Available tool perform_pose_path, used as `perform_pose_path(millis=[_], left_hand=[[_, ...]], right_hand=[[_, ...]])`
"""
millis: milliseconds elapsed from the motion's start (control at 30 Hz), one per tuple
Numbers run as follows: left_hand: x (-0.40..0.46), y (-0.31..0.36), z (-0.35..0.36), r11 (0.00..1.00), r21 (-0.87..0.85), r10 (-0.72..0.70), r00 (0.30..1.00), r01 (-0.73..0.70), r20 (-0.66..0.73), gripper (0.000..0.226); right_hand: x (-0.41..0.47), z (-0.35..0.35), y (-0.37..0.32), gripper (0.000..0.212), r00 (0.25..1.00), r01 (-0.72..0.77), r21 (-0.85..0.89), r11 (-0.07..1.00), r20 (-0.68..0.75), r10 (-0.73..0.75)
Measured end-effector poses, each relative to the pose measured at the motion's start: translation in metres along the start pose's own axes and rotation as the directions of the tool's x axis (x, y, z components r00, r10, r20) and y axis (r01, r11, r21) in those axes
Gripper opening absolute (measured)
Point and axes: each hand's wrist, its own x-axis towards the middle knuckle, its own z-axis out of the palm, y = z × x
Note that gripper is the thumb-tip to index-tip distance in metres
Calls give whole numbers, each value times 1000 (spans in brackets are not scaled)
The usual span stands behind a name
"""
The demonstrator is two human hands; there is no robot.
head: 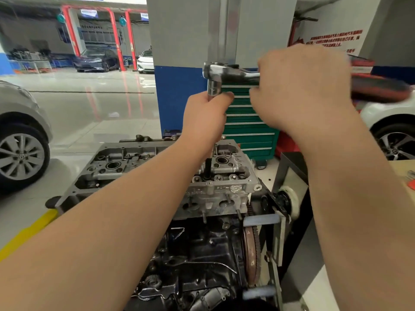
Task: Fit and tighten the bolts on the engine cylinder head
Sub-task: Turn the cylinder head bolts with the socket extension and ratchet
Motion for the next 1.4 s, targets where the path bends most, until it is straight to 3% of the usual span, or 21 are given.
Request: perform_pose_path(millis=[67, 133, 233, 300, 367, 467, 600, 633, 700, 767, 867, 933, 1000, 1067, 1133, 1233, 1333, 1400], left_hand=[[-1, -1, 1, 1000, 19, 14, 999, -14, -29, 32], [-3, 4, 2, 1000, 27, -3, 1000, 3, -27, 27], [-6, 10, 5, 997, 77, -23, 999, 21, 25, 26], [-5, 11, 5, 997, 72, -27, 999, 26, 19, 25], [-1, 9, 2, 997, 70, -20, 1000, 21, -21, 25], [2, 0, 2, 992, 118, 38, 999, -33, -37, 40], [-1, -2, 4, 991, 132, 27, 999, -21, -45, 41], [-2, -1, 4, 990, 139, 18, 999, -12, -46, 39], [-4, 0, 4, 990, 143, 13, 999, -9, -31, 36], [-4, 1, 4, 989, 145, 11, 1000, -9, -15, 34], [1, -2, -2, 993, 118, 14, 1000, -12, -14, 36], [2, -7, -3, 992, 127, 15, 1000, -16, 4, 41], [0, -9, -2, 991, 133, 9, 1000, -9, 3, 45], [-2, -8, -4, 990, 144, -5, 1000, 9, -25, 44], [-4, -4, -8, 993, 109, -31, 999, 32, -13, 39], [-8, 0, -7, 993, 109, -53, 998, 50, 25, 39], [-6, 0, -9, 993, 113, -49, 998, 43, 50, 48], [-5, -2, -11, 994, 94, -58, 996, 50, 74, 53]], right_hand=[[-4, 1, -3, 29, 995, -56, -42, 998, -87, 52], [6, 21, -7, 19, 984, -152, 7, 988, -91, 152], [24, 50, -15, 19, 989, -145, 373, 916, 78, 125], [33, 58, -19, 18, 985, -136, 437, 889, 155, 74], [34, 46, -14, 17, 980, -110, 313, 943, 190, 51], [9, 17, 3, 20, 997, -69, 50, 996, 37, 67], [-3, 7, -3, 18, 992, -109, -35, 993, -65, 106], [6, 17, -4, 16, 993, -119, 17, 993, -3, 120], [25, 33, -9, 12, 986, -84, 280, 956, 162, 39], [39, 39, -15, 9, 972, -87, 427, 900, 236, -18], [35, 21, -7, 17, 970, -33, 226, 973, 241, -23], [12, -2, 3, 22, 998, -11, -4, 1000, 66, 11], [-5, -20, 1, 29, 999, -53, -93, 994, -1, 53], [3, -15, -7, 26, 997, -54, -102, 993, 51, 59], [30, 0, -15, 14, 978, 0, 83, 997, 210, -18], [63, 8, -25, 14, 882, 55, 334, 941, 425, -202], [53, -8, -10, 17, 872, 136, 157, 978, 449, -194], [28, -28, -2, 26, 946, 206, -74, 976, 269, -179]])
